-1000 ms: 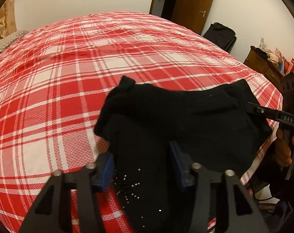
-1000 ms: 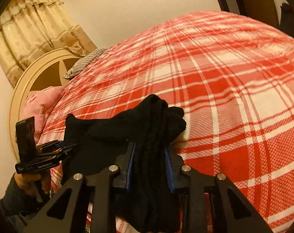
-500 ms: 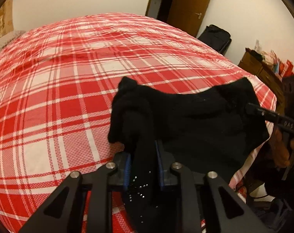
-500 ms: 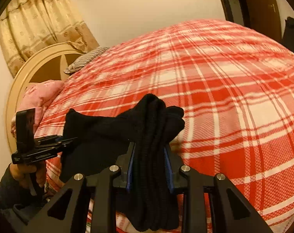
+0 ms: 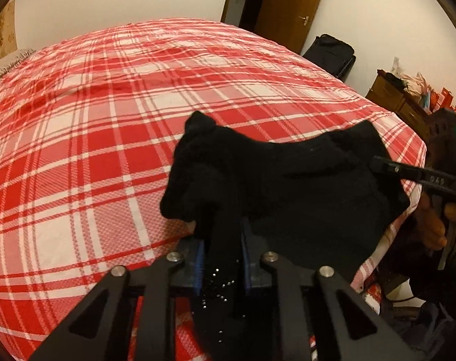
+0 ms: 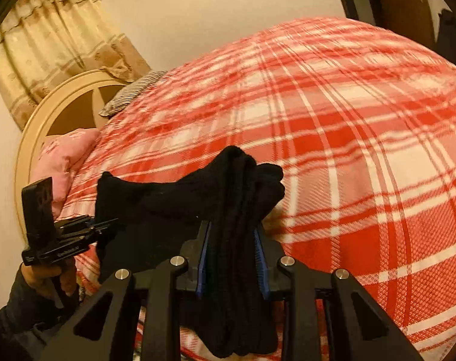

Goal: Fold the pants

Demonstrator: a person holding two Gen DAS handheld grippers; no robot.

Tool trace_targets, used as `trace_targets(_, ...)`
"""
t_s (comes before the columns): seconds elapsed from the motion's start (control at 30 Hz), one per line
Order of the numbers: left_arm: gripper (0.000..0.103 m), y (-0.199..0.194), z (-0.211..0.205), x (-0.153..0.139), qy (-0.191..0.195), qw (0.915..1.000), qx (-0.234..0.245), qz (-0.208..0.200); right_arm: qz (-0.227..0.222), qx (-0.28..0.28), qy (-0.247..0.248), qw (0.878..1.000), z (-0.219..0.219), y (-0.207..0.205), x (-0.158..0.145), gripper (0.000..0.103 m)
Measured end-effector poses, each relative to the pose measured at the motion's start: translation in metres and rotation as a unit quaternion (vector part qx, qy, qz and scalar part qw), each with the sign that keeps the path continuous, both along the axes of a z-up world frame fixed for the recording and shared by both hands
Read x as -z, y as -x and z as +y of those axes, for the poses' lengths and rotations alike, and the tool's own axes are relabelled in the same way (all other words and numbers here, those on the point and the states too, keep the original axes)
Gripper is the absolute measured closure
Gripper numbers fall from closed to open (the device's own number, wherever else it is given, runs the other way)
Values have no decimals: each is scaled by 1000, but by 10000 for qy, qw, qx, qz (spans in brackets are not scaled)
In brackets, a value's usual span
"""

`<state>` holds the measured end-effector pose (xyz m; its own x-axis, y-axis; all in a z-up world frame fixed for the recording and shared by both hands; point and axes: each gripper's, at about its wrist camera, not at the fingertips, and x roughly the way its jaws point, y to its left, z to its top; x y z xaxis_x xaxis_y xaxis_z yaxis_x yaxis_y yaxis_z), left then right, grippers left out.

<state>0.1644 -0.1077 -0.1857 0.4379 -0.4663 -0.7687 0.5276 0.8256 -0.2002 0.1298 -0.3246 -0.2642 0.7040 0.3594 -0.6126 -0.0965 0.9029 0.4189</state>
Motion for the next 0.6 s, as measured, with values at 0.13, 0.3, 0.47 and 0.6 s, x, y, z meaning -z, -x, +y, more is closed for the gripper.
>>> trace_targets(0.13, 84, 5, 8, -12, 97, 9999, -42, -129, -113, -186, 108, 9997, 12, -5, -18, 76)
trace_targets(0.3, 84, 6, 31, -28, 129, 9989, -258, -373, -241, -503, 306, 9980, 39, -32, -38, 76)
trace_targets(0.47, 84, -4, 68, -39, 74, 9955, -746, -574, -390, -889, 382, 9945, 81, -77, -50, 76)
trace_targets(0.6, 85, -14, 101, -41, 50, 9907, -1202, -629, -395, -1220, 436, 9908, 122, -113, -52, 76)
